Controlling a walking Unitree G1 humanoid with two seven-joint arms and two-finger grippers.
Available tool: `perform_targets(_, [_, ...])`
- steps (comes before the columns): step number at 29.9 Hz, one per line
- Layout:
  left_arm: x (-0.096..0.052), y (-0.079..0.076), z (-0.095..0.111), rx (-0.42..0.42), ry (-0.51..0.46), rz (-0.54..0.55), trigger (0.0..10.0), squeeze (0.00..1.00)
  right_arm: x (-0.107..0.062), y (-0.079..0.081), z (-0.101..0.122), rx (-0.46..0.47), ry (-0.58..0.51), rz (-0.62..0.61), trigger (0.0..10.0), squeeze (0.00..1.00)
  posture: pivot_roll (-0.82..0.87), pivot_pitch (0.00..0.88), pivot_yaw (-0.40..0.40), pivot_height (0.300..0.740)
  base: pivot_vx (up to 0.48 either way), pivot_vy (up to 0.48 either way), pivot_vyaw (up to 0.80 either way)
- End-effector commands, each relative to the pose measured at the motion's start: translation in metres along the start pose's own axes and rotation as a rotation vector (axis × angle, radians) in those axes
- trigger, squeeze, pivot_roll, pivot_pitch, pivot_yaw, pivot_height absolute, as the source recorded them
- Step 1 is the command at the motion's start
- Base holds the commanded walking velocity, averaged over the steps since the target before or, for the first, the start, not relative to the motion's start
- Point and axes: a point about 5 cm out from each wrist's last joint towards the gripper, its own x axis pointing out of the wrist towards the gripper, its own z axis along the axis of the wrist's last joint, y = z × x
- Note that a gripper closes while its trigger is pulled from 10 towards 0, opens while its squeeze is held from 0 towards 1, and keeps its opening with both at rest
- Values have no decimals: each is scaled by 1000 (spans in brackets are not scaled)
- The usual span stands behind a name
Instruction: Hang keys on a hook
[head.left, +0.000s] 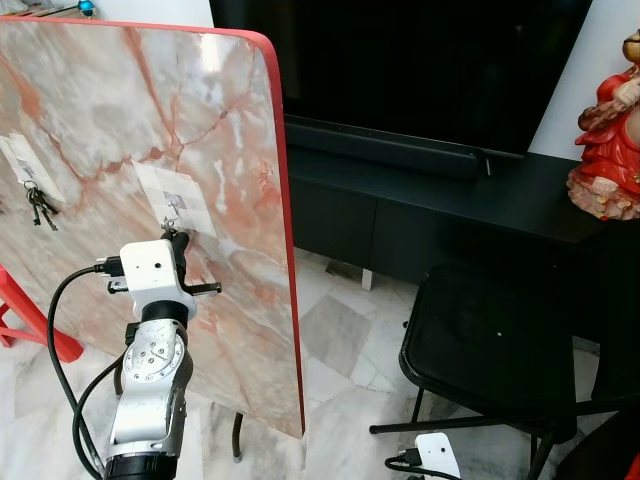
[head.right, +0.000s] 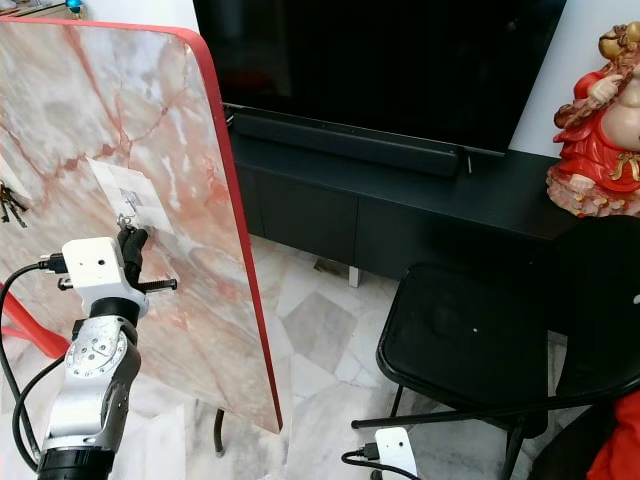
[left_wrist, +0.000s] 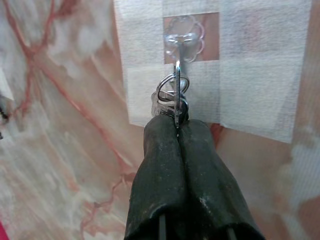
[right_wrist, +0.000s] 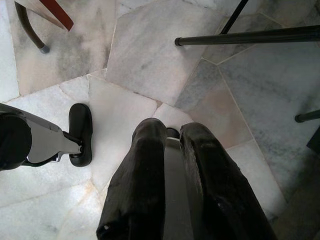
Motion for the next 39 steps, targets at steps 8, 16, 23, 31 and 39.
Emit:
perform_targets(8, [6, -1, 0, -30, 25, -6, 10000, 0, 0, -1, 3, -8, -3, -2, 10000, 0, -37, 0, 9, 716, 0, 0, 0])
perform_targets(16, [9, 5, -1, -100, 52, 20, 10000, 0, 0, -1, 3, -4, -3, -3, 10000, 0, -37, 0, 11, 716, 0, 0, 0])
perform_targets(23, [14, 0, 2, -141, 60, -39, 10000, 0, 0, -1, 3, -6, -4, -4, 10000, 0, -38, 0, 11, 716, 0, 0, 0])
perform_targets(31, [11, -21, 3, -159, 78, -205, 10000, 0, 0, -1, 2, -5, -5, -8, 10000, 0, -41, 0, 12, 716, 0, 0, 0])
perform_targets(39, [12, -17, 10, -152, 49, -209, 10000, 0, 0, -1, 3, 0, -9, -11, 10000, 0, -39, 0, 13, 716, 0, 0, 0])
